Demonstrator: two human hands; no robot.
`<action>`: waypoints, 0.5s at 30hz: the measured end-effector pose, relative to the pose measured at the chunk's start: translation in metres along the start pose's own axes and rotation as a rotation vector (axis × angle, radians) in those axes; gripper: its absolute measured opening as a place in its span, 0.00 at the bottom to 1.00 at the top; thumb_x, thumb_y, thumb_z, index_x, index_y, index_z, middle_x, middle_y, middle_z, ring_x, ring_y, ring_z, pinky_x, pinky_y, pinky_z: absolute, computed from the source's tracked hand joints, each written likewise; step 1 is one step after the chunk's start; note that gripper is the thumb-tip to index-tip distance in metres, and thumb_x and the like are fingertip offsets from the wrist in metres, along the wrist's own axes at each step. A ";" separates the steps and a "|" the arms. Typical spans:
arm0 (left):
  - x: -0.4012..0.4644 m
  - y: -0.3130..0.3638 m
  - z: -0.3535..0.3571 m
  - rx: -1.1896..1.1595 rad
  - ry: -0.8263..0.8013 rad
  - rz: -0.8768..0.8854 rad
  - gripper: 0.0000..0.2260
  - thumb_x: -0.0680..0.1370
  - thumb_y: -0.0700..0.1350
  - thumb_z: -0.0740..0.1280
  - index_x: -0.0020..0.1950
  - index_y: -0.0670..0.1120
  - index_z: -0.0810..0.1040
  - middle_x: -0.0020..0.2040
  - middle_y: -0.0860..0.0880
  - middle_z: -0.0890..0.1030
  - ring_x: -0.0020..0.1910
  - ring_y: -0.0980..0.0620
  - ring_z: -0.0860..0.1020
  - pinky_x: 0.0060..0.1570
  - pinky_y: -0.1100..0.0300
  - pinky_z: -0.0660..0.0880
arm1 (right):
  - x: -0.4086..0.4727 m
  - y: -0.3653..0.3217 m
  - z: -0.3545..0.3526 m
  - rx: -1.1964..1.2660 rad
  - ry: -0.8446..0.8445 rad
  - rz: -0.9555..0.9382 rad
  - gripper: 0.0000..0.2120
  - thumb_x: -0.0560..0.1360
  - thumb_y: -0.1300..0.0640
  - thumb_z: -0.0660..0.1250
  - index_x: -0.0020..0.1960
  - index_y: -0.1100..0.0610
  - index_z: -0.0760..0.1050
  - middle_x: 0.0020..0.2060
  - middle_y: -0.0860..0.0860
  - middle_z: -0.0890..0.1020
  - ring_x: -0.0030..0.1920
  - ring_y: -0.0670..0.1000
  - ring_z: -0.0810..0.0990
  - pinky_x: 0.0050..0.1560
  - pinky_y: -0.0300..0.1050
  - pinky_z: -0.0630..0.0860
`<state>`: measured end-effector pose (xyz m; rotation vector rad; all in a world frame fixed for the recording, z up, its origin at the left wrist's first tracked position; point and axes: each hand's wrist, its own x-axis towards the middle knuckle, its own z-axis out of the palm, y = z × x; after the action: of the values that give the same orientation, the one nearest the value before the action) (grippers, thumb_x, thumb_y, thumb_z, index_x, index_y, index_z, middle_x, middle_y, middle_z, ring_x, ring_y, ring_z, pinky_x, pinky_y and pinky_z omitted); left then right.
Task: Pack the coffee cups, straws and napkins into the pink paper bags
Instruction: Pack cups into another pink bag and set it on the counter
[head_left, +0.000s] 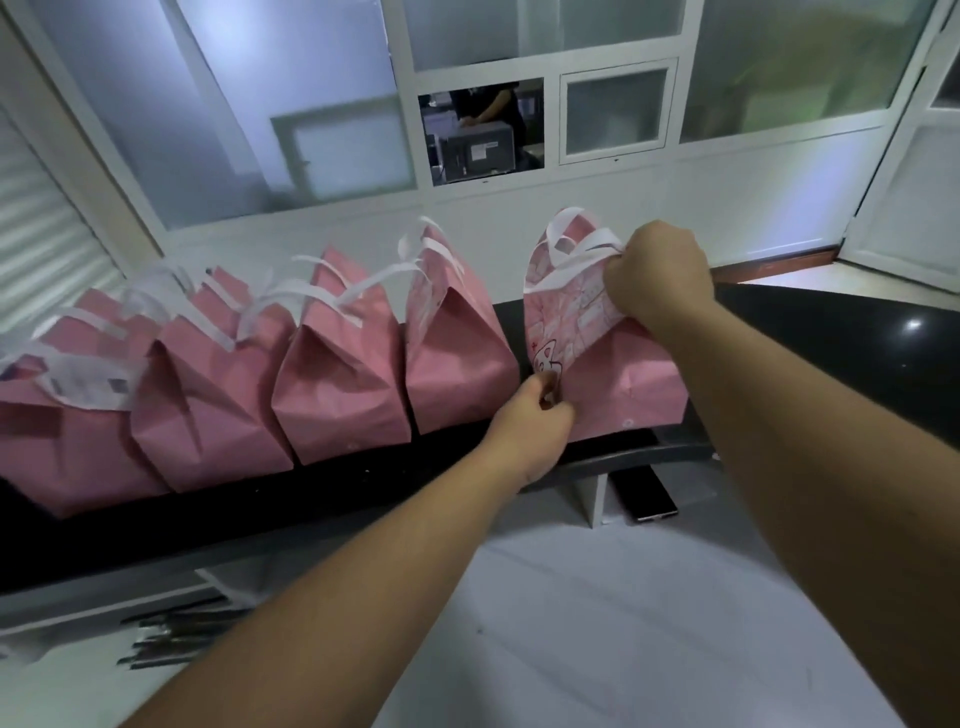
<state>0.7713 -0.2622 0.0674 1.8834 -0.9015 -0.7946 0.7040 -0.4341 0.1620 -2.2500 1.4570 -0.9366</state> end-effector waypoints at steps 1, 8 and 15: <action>0.008 0.003 -0.001 0.005 0.010 0.003 0.34 0.73 0.57 0.62 0.81 0.57 0.66 0.73 0.55 0.76 0.66 0.54 0.76 0.63 0.63 0.69 | 0.009 -0.001 0.008 0.011 -0.005 0.000 0.12 0.76 0.60 0.64 0.34 0.59 0.70 0.31 0.54 0.75 0.29 0.55 0.72 0.29 0.41 0.65; 0.055 0.004 0.003 -0.076 0.157 -0.004 0.31 0.80 0.50 0.62 0.83 0.60 0.60 0.72 0.54 0.76 0.52 0.58 0.78 0.45 0.66 0.74 | 0.046 -0.015 0.057 0.049 -0.050 -0.028 0.06 0.77 0.58 0.63 0.42 0.60 0.72 0.40 0.57 0.75 0.41 0.61 0.73 0.41 0.49 0.71; 0.063 -0.001 0.011 -0.085 0.183 -0.008 0.31 0.82 0.50 0.64 0.83 0.60 0.58 0.75 0.56 0.74 0.56 0.58 0.76 0.42 0.70 0.69 | 0.056 -0.014 0.072 0.113 -0.128 0.001 0.09 0.76 0.56 0.64 0.40 0.60 0.72 0.39 0.56 0.77 0.41 0.61 0.75 0.40 0.47 0.68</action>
<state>0.7966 -0.3191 0.0515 1.8525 -0.7357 -0.6427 0.7768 -0.4842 0.1369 -2.1843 1.3175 -0.8364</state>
